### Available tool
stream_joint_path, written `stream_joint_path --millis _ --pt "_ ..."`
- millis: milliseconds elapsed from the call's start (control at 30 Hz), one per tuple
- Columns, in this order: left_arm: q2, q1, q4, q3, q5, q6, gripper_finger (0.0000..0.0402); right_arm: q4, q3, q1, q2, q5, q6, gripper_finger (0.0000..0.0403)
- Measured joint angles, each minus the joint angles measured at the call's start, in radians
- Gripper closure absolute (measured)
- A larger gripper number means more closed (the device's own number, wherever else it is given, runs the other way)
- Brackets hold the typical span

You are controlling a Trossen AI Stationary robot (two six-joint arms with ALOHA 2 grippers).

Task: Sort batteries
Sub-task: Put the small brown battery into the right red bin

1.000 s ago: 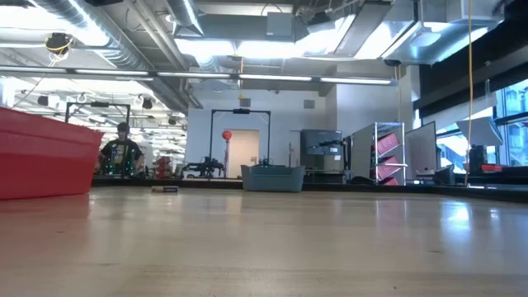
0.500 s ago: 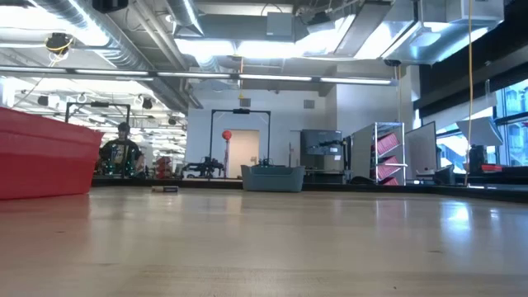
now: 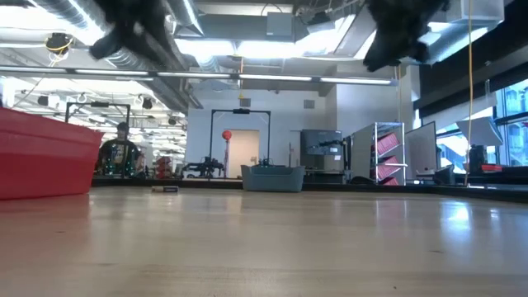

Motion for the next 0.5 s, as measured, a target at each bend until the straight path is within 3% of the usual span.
stream_joint_path --millis 100,233,367,500 --pt "0.050 0.129 -0.106 0.000 0.062 0.009 0.0313 0.038 0.000 -0.095 0.020 0.003 -0.072 0.0309" --pt "0.139 0.285 -0.116 0.000 0.183 0.083 0.0313 0.048 0.000 -0.173 0.060 -0.044 -0.158 0.0309" --pt "0.254 0.408 -0.109 0.000 0.329 0.149 0.0313 0.044 0.000 -0.209 0.097 -0.152 -0.219 0.0309" --pt "0.354 0.488 -0.110 0.000 0.390 0.206 0.0309 0.041 0.000 -0.212 0.124 -0.199 -0.271 0.0309"
